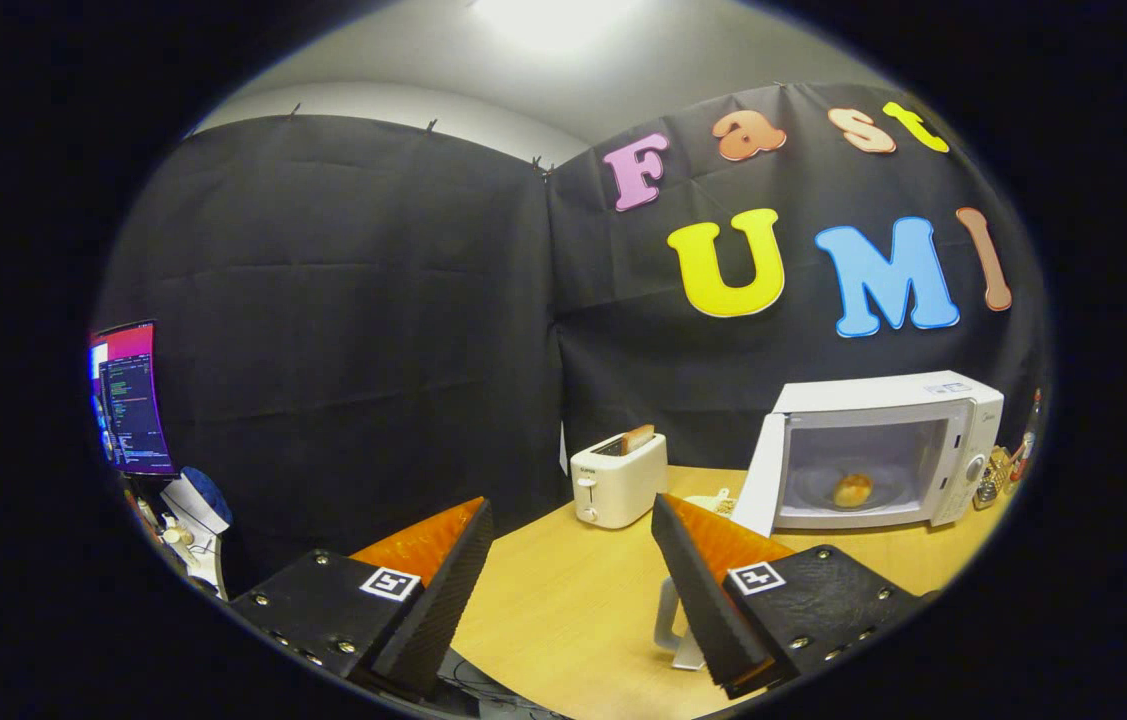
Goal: Open the microwave, put the food inside, and close the microwave door.
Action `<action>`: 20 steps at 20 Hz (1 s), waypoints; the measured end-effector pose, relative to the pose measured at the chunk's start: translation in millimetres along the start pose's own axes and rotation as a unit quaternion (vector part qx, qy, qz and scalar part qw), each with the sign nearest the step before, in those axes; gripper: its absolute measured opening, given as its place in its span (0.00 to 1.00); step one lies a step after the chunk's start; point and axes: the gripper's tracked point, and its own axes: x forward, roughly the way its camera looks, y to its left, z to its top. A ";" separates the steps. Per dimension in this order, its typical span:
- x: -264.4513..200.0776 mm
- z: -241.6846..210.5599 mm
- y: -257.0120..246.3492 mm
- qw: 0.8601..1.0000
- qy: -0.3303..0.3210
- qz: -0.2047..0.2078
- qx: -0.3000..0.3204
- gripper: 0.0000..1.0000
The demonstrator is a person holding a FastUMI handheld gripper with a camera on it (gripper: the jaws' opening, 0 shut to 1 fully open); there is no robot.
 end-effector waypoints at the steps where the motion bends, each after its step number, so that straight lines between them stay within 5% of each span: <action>1: 3.5 -7.6 3.9 1.000 0.009 0.006 -0.002 0.93; 7: 25.6 -52.3 -1.9 0.998 0.059 0.007 -0.002 0.83; 10: 35.6 -69.2 -17.1 0.997 0.083 -0.011 0.000 0.53; 13: 40.1 -83.5 -47.4 0.993 0.099 -0.053 0.021 0.09; 20: 29.5 -88.0 -76.4 0.991 0.115 -0.074 0.013 0.01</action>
